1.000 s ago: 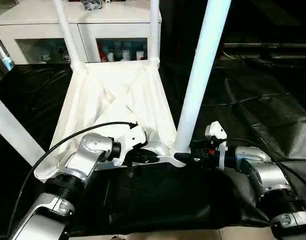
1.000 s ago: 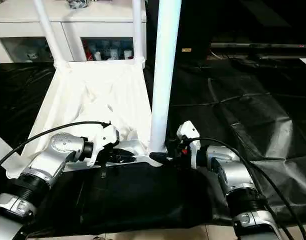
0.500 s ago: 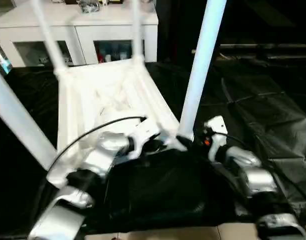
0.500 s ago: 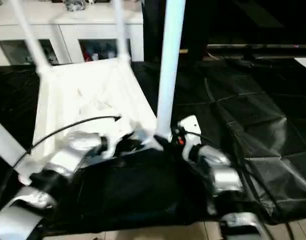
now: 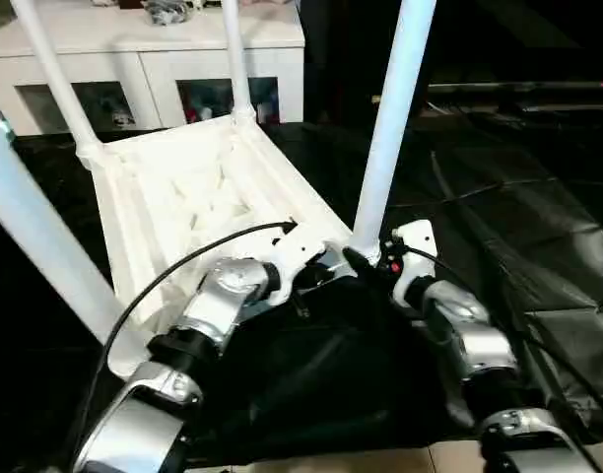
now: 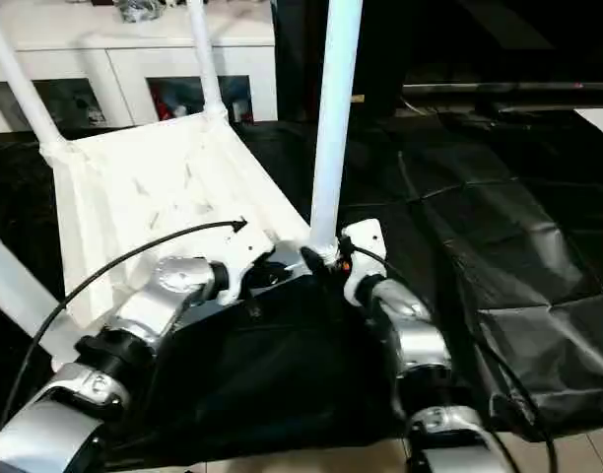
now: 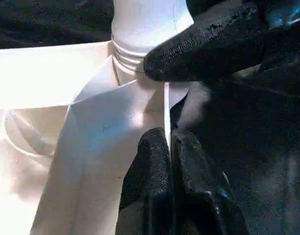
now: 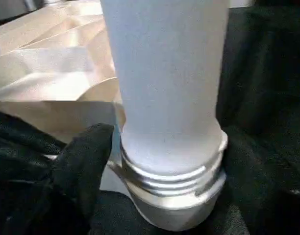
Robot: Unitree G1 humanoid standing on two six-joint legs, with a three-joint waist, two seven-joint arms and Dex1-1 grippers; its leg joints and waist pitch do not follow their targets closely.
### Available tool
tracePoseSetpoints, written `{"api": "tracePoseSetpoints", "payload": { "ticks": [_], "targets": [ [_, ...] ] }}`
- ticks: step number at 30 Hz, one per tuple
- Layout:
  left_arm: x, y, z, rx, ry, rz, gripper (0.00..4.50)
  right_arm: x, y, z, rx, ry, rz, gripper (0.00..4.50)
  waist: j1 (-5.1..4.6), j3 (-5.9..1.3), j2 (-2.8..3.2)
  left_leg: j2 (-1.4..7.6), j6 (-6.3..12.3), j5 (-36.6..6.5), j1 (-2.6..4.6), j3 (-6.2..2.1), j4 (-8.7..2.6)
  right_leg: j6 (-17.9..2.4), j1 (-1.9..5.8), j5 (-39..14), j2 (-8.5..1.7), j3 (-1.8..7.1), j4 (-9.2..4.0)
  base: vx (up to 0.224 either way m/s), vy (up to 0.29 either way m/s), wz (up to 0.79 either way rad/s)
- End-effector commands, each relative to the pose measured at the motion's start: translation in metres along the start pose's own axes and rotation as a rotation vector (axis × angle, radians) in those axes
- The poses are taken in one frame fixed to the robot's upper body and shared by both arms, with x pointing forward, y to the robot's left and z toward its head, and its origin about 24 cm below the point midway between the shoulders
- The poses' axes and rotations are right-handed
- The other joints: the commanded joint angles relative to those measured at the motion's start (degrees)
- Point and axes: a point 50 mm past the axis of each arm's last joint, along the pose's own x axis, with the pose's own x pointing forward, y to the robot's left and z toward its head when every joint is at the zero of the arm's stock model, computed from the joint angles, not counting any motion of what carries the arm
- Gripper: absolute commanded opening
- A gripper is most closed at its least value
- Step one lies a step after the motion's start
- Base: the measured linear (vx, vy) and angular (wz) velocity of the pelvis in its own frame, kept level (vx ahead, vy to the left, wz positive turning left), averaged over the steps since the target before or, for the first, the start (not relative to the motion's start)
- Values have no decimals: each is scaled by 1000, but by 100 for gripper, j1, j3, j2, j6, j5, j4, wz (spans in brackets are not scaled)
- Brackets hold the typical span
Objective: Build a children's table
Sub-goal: Rotate leg to tighten
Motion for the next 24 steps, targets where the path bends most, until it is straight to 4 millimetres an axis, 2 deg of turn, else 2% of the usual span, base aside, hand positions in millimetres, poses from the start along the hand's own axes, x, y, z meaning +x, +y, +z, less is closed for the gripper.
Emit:
{"api": "tracePoseSetpoints", "payload": {
  "ticks": [1, 5, 6, 9, 11, 12, 16, 20, 21, 24],
  "targets": [
    [5, -21, 11, 35, -104, -199, 0, 4, 14, -2, -14, 39, 150, 382, 46, -295, -111, 242, 528, -1315, 71, -122, -321, -1356, 207, -959, -325, 190, -482, 0, 0, 0],
    [-6, -21, 4, 56, -76, -272, 0, -7, 6, 2, -76, 51, 229, 382, 150, -286, -76, 279, 484, -1362, 116, -86, -323, -1422, 164, -947, -306, 197, -471, 0, 0, 0],
    [-10, -20, 1, 60, -62, -292, 0, -13, 4, 4, -97, 63, 275, 382, 154, -286, -76, 272, 441, -1354, 93, -99, -338, -1399, 194, -938, -297, 182, -450, 0, 0, 0],
    [-16, -18, -2, 65, -42, -301, 0, -19, 1, 3, -120, 90, 327, 382, 148, -288, -76, 278, 394, -1438, 108, -99, -338, -1418, 183, -890, -297, 185, -442, 0, 0, 0],
    [-20, -15, -4, 66, -33, -296, 0, -21, 0, 3, -136, 108, 342, 382, 159, -298, -83, 273, 423, -1335, 102, -93, -323, -1462, 189, -736, -312, 193, -425, 0, 0, 0],
    [-20, -15, -4, 66, -33, -296, 0, -21, 0, 3, -136, 108, 342, 355, 163, -302, -87, 269, 446, -1267, 99, -90, -313, -1480, 194, -662, -313, 191, -419, 0, 0, 0],
    [-22, -13, -4, 67, -35, -275, 0, -20, 1, 3, -136, 93, 338, 323, 165, -299, -93, 264, 463, -1235, 99, -91, -309, -1471, 195, -713, -316, 187, -425, 0, 0, 0],
    [-19, -13, -3, 62, -43, -256, 0, -20, 7, 0, -122, 90, 359, 295, 168, -299, -97, 263, 451, -1243, 97, -93, -310, -1444, 197, -778, -315, 190, -429, 0, 0, 0],
    [-16, -12, -3, 52, -44, -225, 0, -19, 10, -4, -109, 96, 350, 287, 172, -301, -134, 265, 467, -1210, 99, -90, -304, -1432, 196, -775, -317, 193, -422, 0, 0, 0],
    [-10, -9, 0, 31, -51, -163, 0, -15, 9, -10, -90, 94, 267, 282, 159, -285, -131, 265, 436, -1269, 101, -94, -319, -1384, 177, -962, -320, 199, -445, 0, 0, 0]
  ]
}}
